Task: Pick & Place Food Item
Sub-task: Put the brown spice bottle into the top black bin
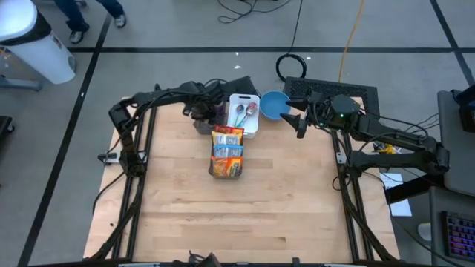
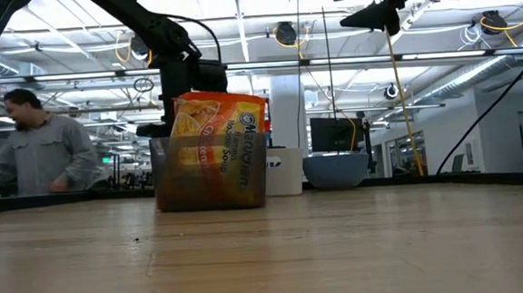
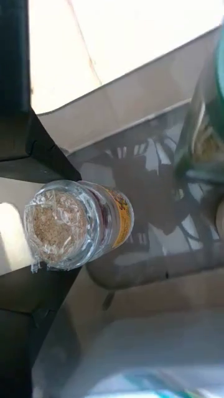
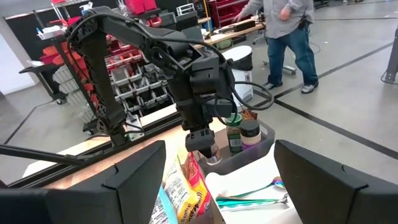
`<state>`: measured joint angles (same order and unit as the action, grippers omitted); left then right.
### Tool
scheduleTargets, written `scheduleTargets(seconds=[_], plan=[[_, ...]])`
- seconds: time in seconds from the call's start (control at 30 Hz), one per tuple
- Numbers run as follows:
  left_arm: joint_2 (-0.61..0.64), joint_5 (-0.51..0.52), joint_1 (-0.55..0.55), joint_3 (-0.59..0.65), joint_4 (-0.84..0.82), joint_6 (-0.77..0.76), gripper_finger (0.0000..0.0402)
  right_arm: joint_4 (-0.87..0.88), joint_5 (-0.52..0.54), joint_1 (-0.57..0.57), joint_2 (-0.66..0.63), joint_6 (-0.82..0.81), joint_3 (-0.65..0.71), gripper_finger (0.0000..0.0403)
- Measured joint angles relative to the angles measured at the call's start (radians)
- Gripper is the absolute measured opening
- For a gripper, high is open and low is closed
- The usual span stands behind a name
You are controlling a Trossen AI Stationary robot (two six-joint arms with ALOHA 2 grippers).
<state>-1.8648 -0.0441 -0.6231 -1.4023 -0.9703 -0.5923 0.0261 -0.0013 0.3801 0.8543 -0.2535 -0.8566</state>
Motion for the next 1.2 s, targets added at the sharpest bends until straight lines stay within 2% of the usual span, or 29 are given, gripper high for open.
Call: scheduleTargets(seconds=[0.6,1.2], plan=[[-0.021,-0.03,-0.039,0.02,0.11,-0.014,0.0184,-0.004,0.0,0.0,0.032,-0.008,0.0,0.0293],[-0.033,-0.008,-0.039,0.02,0.11,0.004,0.0184,-0.057,0.0,0.0,0.078,-0.023,0.0,0.0293]])
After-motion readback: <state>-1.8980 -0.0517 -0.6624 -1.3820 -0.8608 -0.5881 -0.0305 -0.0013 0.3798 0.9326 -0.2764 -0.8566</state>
